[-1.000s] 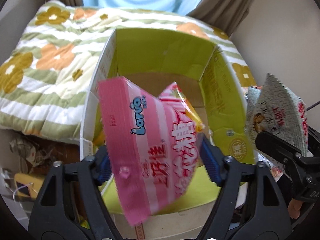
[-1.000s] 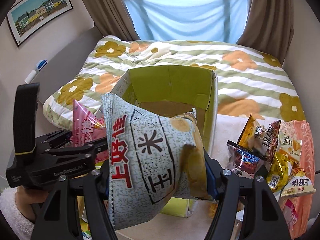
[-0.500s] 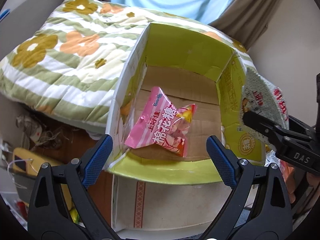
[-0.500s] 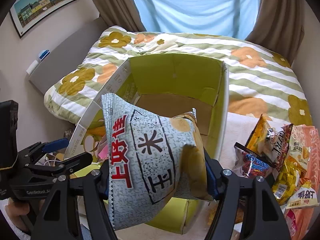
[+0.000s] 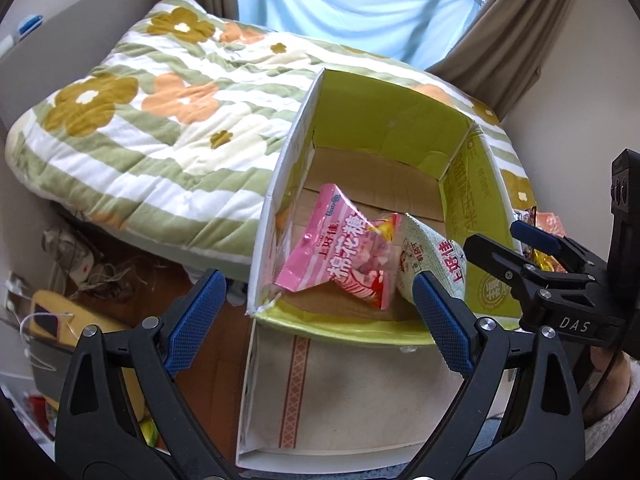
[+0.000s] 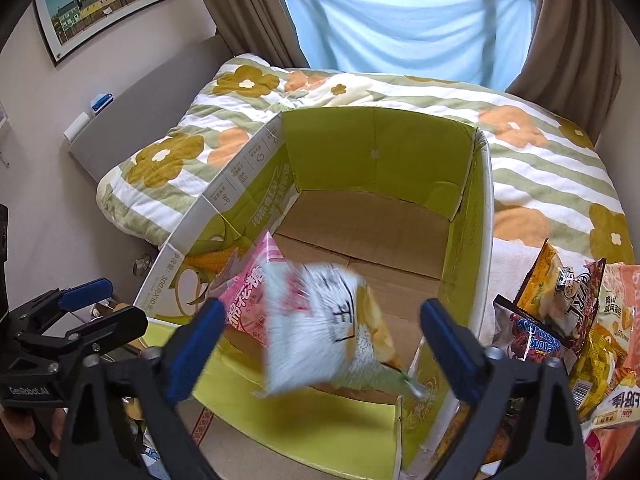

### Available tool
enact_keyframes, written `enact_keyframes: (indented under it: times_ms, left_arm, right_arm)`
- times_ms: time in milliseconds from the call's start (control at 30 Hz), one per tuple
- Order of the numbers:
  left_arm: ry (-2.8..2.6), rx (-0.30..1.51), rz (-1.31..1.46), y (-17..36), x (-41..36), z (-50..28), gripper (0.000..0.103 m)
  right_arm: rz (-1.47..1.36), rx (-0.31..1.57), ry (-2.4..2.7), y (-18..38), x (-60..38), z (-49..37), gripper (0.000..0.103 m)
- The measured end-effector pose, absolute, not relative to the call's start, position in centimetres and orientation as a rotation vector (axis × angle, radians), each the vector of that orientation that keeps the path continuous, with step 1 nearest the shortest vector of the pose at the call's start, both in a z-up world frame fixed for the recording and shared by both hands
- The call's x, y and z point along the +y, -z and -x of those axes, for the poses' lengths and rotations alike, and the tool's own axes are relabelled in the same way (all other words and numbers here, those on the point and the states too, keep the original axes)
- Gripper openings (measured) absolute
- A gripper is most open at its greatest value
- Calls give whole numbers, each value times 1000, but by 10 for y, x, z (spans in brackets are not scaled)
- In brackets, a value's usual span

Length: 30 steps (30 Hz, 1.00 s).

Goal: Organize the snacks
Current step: 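Drop the pink marshmallow bag into the box with left while right drops rice bag, then move both grippers back to the pile and grasp new bags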

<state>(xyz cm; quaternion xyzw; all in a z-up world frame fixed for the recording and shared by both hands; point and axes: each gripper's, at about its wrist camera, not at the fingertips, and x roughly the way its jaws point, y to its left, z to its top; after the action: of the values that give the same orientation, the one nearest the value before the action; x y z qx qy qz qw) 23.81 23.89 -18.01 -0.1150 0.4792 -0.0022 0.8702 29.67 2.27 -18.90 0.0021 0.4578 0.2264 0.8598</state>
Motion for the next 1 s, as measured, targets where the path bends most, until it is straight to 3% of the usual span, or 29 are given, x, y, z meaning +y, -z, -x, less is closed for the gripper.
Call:
enact_keyframes:
  times_ms: [567, 1000]
  left_arm:
    - [102, 898, 141, 146, 229, -205, 94]
    - [405, 820, 17, 121, 119, -196, 94]
  right_arm:
    - [2, 892, -383, 144, 17, -247, 102]
    - [-96, 837, -88, 101, -95, -178, 102]
